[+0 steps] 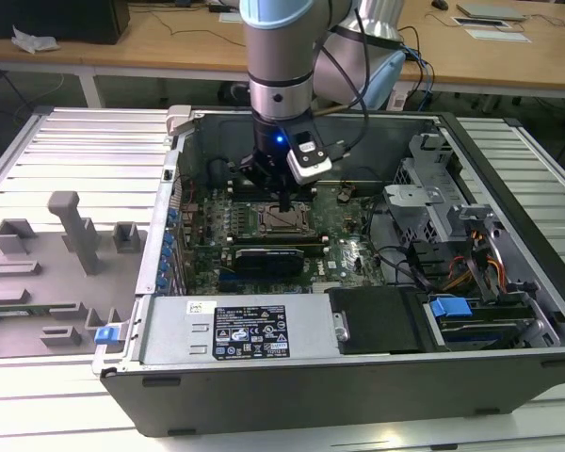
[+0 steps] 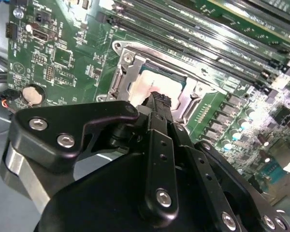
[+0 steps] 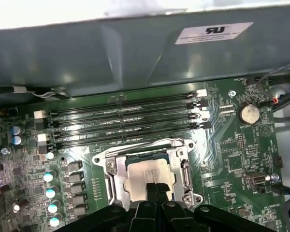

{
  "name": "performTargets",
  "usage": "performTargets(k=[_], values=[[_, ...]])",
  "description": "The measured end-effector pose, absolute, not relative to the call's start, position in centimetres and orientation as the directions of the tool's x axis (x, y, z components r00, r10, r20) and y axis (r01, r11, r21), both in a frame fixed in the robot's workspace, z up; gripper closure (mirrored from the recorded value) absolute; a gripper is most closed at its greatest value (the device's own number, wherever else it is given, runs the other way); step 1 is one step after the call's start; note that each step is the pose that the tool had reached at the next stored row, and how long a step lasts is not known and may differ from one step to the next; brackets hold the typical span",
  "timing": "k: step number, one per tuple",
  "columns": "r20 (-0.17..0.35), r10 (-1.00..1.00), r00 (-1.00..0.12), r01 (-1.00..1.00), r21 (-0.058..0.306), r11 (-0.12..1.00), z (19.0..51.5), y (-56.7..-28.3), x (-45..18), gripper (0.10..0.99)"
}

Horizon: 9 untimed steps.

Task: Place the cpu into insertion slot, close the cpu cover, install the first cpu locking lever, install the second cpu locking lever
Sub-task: 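Install the first cpu locking lever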

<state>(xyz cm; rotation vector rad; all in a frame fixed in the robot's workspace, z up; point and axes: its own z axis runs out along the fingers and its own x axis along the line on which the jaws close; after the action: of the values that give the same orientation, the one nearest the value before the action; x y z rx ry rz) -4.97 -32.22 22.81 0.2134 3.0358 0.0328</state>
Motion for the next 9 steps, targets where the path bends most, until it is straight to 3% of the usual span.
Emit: performTargets(k=[9], values=[[-0.094, 0.14, -0.986, 0.138, 0.028, 0.99, 23.9, -32.2, -4.8, 0.98]])
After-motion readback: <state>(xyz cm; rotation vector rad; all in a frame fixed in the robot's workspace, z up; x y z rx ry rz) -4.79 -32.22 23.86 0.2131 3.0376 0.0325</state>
